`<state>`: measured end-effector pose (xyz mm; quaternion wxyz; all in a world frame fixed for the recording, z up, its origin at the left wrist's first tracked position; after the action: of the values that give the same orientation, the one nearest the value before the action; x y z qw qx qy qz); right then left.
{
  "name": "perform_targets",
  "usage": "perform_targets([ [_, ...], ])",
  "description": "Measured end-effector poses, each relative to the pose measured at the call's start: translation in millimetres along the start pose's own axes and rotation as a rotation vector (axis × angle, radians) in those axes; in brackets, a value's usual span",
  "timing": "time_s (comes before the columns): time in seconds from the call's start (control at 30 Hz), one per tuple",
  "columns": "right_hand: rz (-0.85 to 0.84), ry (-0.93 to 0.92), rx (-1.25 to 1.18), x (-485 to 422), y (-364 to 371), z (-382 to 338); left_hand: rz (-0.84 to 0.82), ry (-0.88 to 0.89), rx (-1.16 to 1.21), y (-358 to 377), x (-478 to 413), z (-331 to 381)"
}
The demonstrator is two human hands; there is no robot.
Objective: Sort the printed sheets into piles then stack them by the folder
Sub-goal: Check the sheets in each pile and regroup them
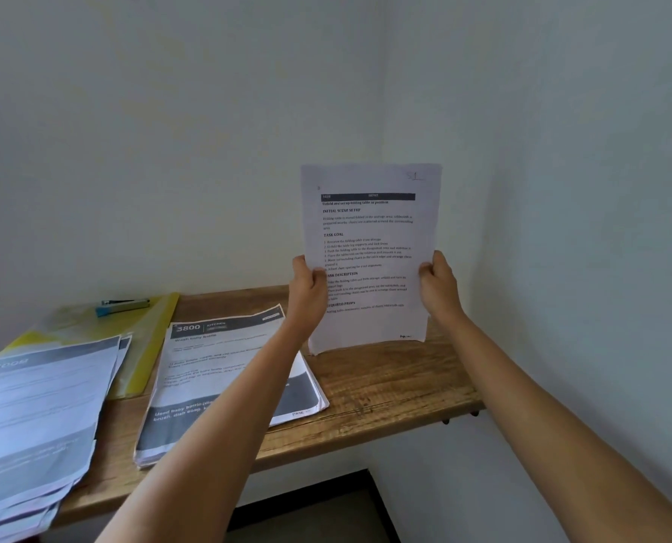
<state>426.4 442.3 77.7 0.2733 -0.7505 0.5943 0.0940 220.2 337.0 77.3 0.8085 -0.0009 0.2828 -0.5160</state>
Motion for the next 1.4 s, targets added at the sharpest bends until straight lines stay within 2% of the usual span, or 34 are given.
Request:
perform_targets([
  [0.3,0.018,-0.031,0.227,-9.2,-7.0,-16.3,-0.077,-0.179,-0.108,3.3,-3.4,-5.9],
  [0.47,-0.112,0.109,0.457,-12.7,6.6,7.4,-0.084,-0.353,-0.27,17.8,10.8,-20.0],
  [0.63,-0.275,0.267,0.641,-3.6,31.6,50.7,-0.198,-0.491,-0.656,38.8,31.0,-43.6],
  [0.7,-0.317,0.294,0.689,2.1,37.6,63.3,-0.244,-0.52,-0.707,45.2,38.5,-51.6],
  [0.9,-0.294,0.349,0.903,8.6,37.4,75.9,-0.384,-0.527,-0.827,57.1,52.4,-62.4],
  [1.0,-0.271,0.205,0.922,6.7,40.9,65.7,-0.388,-0.42,-0.917,61.6,51.5,-60.2],
  [1.1,-0.456,0.074,0.885,14.6,61.9,66.8,-0.455,-0.386,-0.907,69.5,52.1,-64.7],
  [1.2,-0.655,0.167,0.921,29.8,75.0,85.8,-0.509,-0.414,-0.927,73.6,56.4,-72.8],
  [1.4,-0.64,0.163,0.886,33.7,73.6,86.4,-0.481,-0.441,-0.88,73.9,61.0,-74.1],
])
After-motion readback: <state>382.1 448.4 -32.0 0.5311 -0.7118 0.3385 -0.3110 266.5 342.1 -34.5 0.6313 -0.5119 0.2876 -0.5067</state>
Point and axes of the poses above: each hand's wrist, its own x-axis away from the middle knuckle, its own y-axis out of the palm, z = x × y, the point moved 8 cm from there along -x, towards the middle knuckle, and after that the axes turned 11 degrees about -z, right-handed, at the moved point
